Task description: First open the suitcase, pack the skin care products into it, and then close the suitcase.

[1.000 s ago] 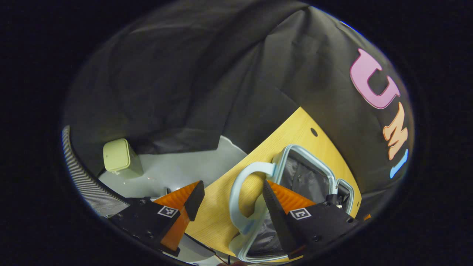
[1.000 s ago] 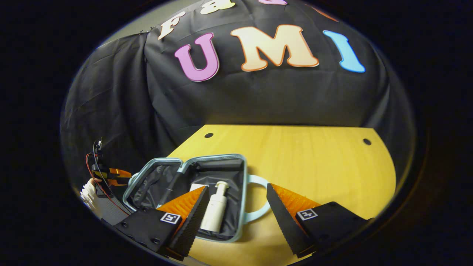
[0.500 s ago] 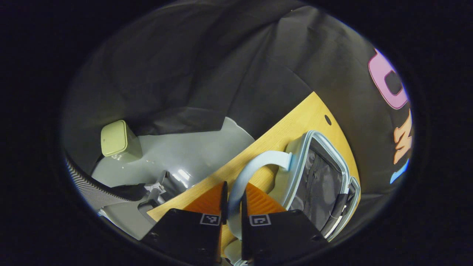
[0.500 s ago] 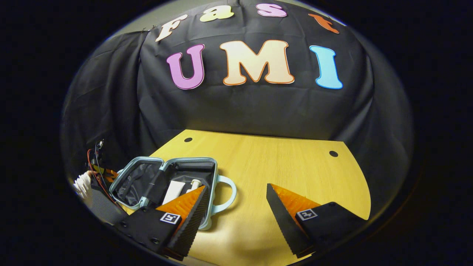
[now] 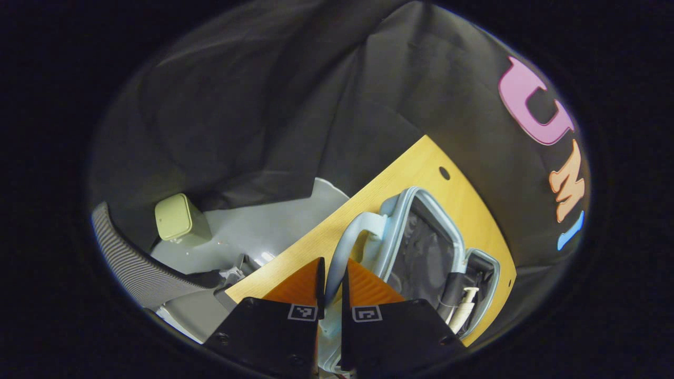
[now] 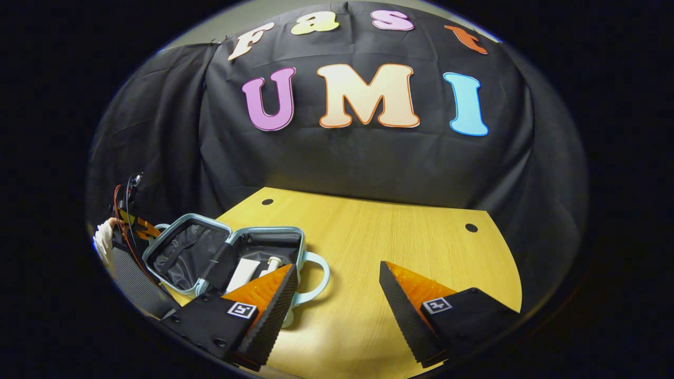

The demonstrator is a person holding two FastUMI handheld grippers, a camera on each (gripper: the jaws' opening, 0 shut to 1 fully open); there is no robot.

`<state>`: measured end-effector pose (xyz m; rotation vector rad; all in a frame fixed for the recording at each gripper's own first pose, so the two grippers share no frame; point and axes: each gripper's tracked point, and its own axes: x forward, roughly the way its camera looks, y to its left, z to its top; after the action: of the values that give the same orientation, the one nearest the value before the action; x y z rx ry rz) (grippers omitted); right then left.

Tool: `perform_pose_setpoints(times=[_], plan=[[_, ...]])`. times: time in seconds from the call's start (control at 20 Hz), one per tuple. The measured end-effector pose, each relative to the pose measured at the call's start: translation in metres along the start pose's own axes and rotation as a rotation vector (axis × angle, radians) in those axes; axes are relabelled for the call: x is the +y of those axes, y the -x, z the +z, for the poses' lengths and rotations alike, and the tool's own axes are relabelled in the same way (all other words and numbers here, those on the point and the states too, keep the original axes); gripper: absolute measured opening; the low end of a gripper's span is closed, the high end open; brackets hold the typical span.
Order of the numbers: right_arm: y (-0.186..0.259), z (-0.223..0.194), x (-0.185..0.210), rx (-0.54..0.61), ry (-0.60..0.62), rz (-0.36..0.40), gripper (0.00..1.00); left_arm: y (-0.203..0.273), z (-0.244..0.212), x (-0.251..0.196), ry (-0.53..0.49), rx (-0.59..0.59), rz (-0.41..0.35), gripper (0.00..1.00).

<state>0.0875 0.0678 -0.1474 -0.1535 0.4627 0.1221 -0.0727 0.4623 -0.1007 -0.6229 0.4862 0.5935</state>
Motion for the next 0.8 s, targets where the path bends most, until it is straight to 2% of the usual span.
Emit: perform_pose_setpoints(times=[0.25, 0.3, 0.4, 0.65, 0.8], plan=[[0.007, 0.012, -0.018, -0.056, -0.014, 0.013, 0.98, 0.068, 0.025, -0.067, -0.128, -0.115, -0.044, 0.08], [0.009, 0.013, -0.023, -0.066, -0.02, 0.015, 0.94, 0.08, 0.024, -0.084, -0.152, -0.13, -0.068, 0.07], [0.015, 0.014, -0.035, -0.078, -0.032, 0.017, 0.98, 0.092, 0.022, -0.114, -0.209, -0.162, -0.104, 0.06], [0.033, 0.02, -0.078, -0.114, -0.044, -0.025, 0.98, 0.119, -0.001, -0.192, -0.285, -0.179, -0.305, 0.06], [0.043, 0.018, -0.103, -0.123, -0.068, -0.057, 0.98, 0.13, -0.021, -0.247, -0.347, -0.172, -0.357, 0.06]])
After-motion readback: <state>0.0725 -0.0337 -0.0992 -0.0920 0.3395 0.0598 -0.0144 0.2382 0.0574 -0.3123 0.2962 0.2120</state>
